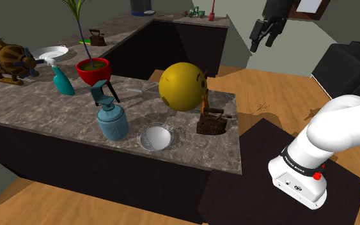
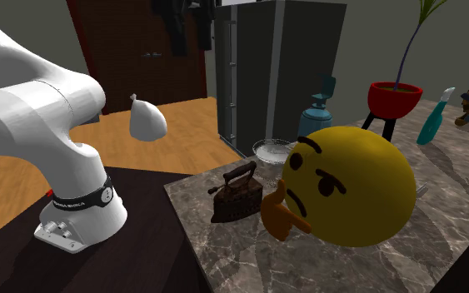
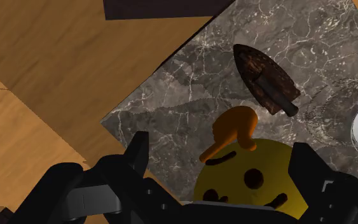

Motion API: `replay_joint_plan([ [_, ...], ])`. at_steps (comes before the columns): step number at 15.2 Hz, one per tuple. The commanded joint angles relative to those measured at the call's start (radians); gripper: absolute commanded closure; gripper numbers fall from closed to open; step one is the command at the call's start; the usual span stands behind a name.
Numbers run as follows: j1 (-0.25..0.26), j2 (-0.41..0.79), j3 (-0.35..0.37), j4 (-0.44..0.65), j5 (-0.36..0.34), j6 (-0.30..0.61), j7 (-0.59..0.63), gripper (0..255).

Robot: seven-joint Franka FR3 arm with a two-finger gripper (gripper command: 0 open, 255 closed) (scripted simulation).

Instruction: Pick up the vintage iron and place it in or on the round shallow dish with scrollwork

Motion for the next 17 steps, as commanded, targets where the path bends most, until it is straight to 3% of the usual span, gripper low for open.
replay_joint_plan([
  [1,0.0,0.0,0.0,0.0,0.0,0.0,0.0,0],
  [10,0.078,0.016,0.027,-0.28,0.003,0.3,-0.09,0],
  [17,0.139,0.116,0.05,-0.447,0.002,0.57,-0.154,0],
])
